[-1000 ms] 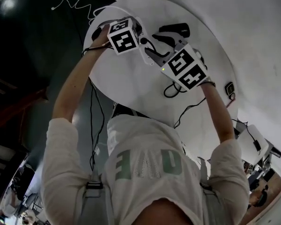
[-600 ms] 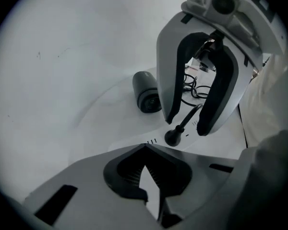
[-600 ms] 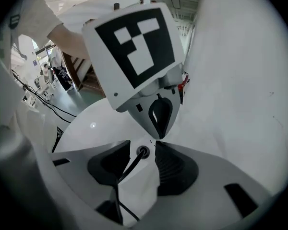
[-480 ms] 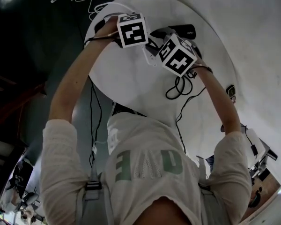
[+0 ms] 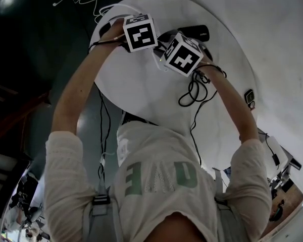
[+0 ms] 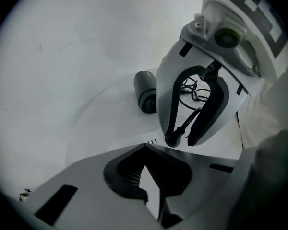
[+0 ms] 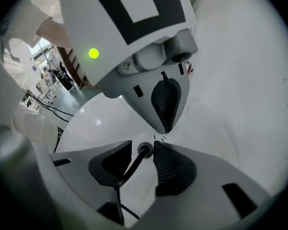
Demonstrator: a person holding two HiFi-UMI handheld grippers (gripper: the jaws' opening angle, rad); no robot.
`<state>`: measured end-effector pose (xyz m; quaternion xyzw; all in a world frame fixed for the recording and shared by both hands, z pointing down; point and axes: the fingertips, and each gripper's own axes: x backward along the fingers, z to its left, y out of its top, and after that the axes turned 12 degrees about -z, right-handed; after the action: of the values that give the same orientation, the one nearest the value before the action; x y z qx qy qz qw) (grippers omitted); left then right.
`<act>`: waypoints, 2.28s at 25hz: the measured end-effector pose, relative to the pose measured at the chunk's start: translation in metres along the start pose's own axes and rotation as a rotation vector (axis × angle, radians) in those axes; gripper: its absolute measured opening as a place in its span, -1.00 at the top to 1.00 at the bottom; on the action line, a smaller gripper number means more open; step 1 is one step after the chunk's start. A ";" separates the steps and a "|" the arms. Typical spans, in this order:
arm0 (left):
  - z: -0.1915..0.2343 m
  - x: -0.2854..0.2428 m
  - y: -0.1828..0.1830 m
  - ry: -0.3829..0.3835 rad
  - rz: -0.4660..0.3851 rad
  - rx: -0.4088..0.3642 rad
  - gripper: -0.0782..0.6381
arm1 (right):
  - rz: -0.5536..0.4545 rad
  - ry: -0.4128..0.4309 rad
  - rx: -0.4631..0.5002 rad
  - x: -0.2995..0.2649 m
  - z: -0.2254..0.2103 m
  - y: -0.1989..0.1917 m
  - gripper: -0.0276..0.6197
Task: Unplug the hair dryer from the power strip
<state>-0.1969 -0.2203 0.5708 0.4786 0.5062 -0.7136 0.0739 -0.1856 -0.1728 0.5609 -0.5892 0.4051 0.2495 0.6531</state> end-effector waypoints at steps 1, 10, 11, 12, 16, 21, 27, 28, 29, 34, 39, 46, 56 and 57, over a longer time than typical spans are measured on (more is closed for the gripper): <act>0.003 0.001 0.001 0.010 -0.001 -0.006 0.76 | 0.013 -0.009 -0.013 -0.002 -0.001 -0.002 0.49; 0.004 0.000 0.001 0.039 0.042 -0.038 0.76 | 0.050 -0.075 0.040 -0.002 -0.004 -0.004 0.66; 0.004 0.000 0.001 0.046 0.056 -0.053 0.76 | 0.041 -0.077 0.034 -0.002 -0.004 -0.003 0.67; 0.003 0.000 0.002 0.053 0.065 -0.064 0.76 | 0.028 -0.078 0.020 -0.002 -0.004 -0.004 0.67; 0.002 -0.002 0.002 0.059 0.066 -0.048 0.76 | -0.029 -0.051 -0.090 -0.001 -0.008 -0.009 0.67; 0.004 -0.004 0.001 0.024 0.126 -0.039 0.76 | -0.035 -0.151 -0.089 0.004 -0.006 -0.005 0.69; 0.003 -0.005 0.001 0.037 0.089 -0.022 0.76 | -0.056 -0.166 -0.120 0.004 -0.006 -0.008 0.70; 0.003 -0.005 0.000 0.031 0.083 -0.004 0.76 | -0.041 -0.141 -0.126 0.004 -0.007 -0.007 0.71; 0.002 -0.004 0.000 0.021 0.079 0.011 0.76 | -0.030 -0.119 -0.134 0.004 -0.008 -0.006 0.71; 0.001 -0.001 -0.001 0.001 0.066 0.038 0.76 | -0.050 -0.146 -0.117 0.010 -0.004 -0.005 0.72; 0.000 0.000 0.005 0.009 -0.035 0.084 0.76 | -0.026 -0.106 -0.103 0.010 -0.002 -0.008 0.72; 0.000 0.000 0.004 0.018 -0.017 0.075 0.76 | -0.089 -0.124 -0.102 0.040 0.020 0.003 0.72; -0.002 -0.002 0.005 0.072 0.007 0.055 0.76 | -0.150 -0.198 -0.156 0.061 0.010 0.005 0.72; -0.002 -0.002 0.005 0.075 0.008 0.054 0.76 | -0.153 -0.201 -0.153 0.063 0.008 0.006 0.72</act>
<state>-0.1916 -0.2219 0.5694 0.5091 0.4872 -0.7081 0.0449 -0.1540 -0.1732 0.5057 -0.6384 0.2711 0.2868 0.6608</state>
